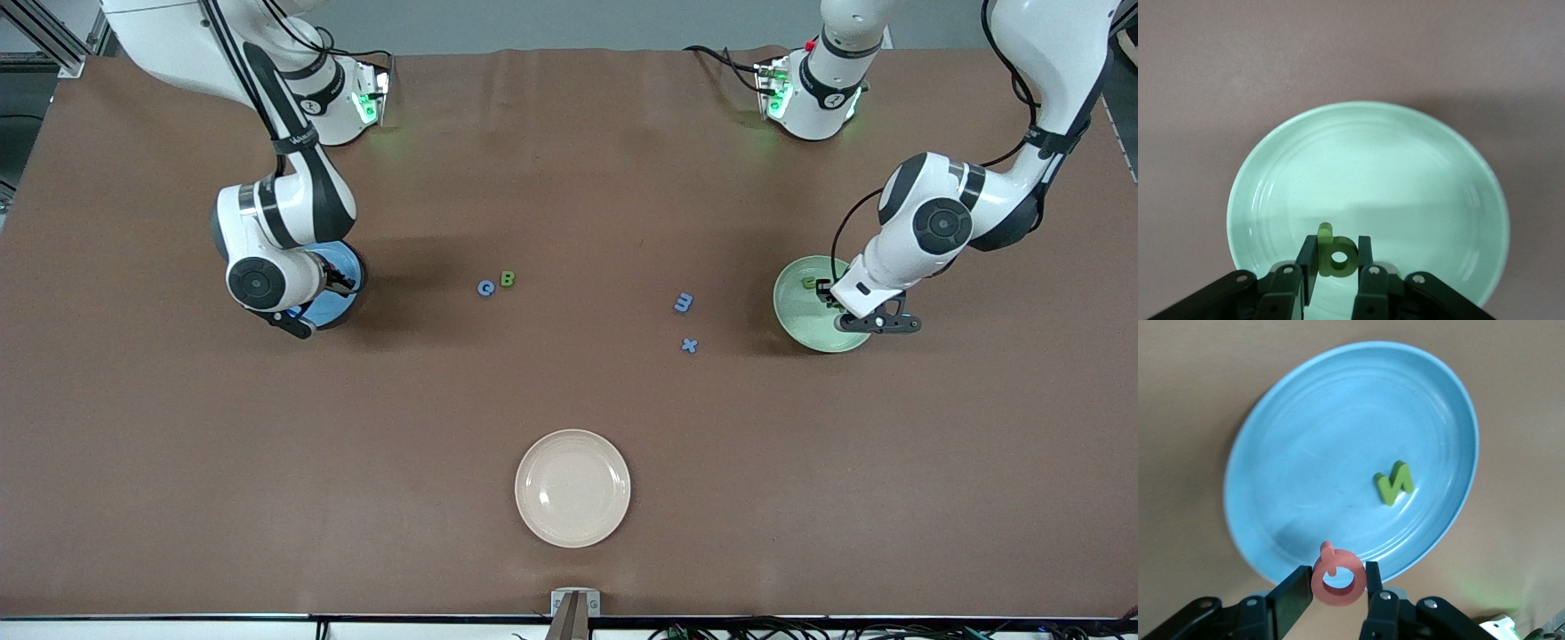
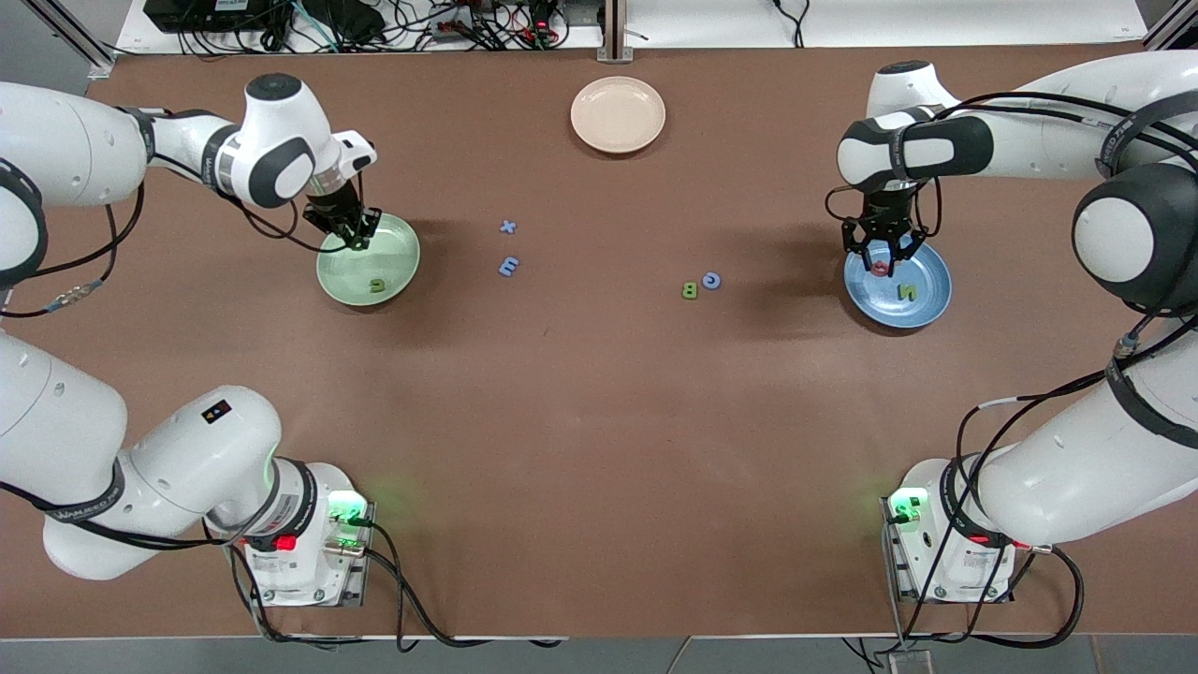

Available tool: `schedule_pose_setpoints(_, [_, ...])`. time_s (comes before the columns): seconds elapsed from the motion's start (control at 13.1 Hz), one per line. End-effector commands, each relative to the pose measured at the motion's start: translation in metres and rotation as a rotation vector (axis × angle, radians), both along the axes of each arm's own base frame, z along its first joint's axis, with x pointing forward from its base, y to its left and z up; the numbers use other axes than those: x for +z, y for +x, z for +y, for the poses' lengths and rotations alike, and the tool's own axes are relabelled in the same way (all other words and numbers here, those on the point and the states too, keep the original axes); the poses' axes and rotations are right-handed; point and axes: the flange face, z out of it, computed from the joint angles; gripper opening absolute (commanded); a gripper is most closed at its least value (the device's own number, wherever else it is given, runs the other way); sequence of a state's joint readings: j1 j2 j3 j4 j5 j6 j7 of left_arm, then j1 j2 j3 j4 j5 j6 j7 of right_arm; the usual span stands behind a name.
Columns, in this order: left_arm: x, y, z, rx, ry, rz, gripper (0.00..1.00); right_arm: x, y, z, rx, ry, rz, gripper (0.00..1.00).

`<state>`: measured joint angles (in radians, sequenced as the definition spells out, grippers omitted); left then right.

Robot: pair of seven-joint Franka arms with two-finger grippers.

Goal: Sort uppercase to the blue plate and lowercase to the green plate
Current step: 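Open both grippers to release the b and the q onto the plates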

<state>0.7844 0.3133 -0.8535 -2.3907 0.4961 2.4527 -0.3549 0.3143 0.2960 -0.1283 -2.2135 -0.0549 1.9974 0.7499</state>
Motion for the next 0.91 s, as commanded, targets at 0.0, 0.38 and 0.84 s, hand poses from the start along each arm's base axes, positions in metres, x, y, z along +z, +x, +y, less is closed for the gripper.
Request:
schedule_pose_setpoints(0.0, [-0.016, -0.012, 0.003, -0.074, -0.009, -0.009, 0.04, 0.001, -0.005, -0.004, 0.019, 0.001, -0.001, 0.26])
schedule_pose_setpoints(0.38, [-0.031, -0.027, -0.001, -0.061, -0.035, 0.016, 0.08, 0.003, -0.003, -0.007, 0.057, -0.026, -0.01, 1.0])
schedule_pose_setpoints(0.84, [-0.035, -0.031, 0.006, -0.091, -0.016, 0.015, 0.12, 0.021, 0.011, 0.042, -0.024, -0.004, -0.114, 1.0])
